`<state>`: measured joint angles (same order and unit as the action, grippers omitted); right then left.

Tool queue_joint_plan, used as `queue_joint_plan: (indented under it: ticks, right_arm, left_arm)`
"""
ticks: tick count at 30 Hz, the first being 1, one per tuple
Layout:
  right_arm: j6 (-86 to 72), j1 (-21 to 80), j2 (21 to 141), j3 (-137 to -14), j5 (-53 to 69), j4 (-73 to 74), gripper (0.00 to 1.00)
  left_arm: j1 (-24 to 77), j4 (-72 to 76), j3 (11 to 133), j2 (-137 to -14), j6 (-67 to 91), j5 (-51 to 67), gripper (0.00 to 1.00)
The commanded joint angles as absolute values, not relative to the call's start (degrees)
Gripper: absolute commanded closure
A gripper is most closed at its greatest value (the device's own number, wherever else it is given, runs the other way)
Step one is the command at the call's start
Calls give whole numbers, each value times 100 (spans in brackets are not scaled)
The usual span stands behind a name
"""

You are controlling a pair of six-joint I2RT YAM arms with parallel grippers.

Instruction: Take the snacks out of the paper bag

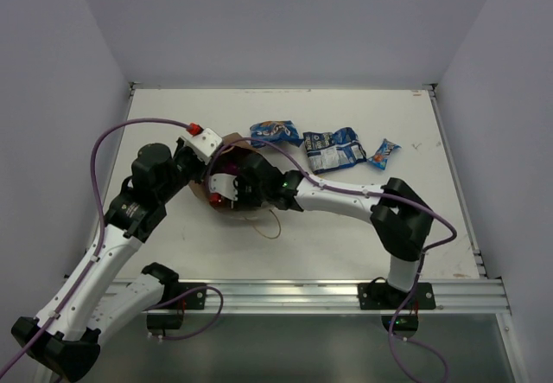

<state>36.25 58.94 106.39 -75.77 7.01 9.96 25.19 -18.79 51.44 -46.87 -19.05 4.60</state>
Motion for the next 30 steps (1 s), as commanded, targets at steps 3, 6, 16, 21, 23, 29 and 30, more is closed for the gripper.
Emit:
queue_joint_plan:
  ticks: [3, 6, 16, 21, 23, 29, 30]
  right_arm:
    - [3296, 5906, 9221, -7559, 896, 739, 100]
    - [3243, 5906, 8931, -7524, 949, 686, 100]
    - [3138, 5906, 7999, -7611, 888, 1081, 100]
    - [2971, 5871, 6963, -7305, 335, 1213, 100]
    - [2726, 5740, 6620, -7190, -59, 1230, 100]
    - [1891, 5126, 5898, -6558, -1132, 1450, 100]
    - [1698, 5054, 5863, -6322, -1221, 1459, 100]
  left_arm:
    - [2531, -1450, 5212, -4597, -1890, 457, 100]
    - [2531, -1441, 5186, -4597, -1890, 448, 100]
    - [2531, -1406, 5185, -4641, -1890, 115, 100]
    - [2531, -1318, 5229, -4737, -1855, -245, 100]
    - [2531, -1318, 5273, -4807, -1854, -508, 100]
    - [2531, -1274, 5370, -4878, -1819, -1028, 100]
    - [2531, -1266, 5370, -4878, -1828, -1046, 100]
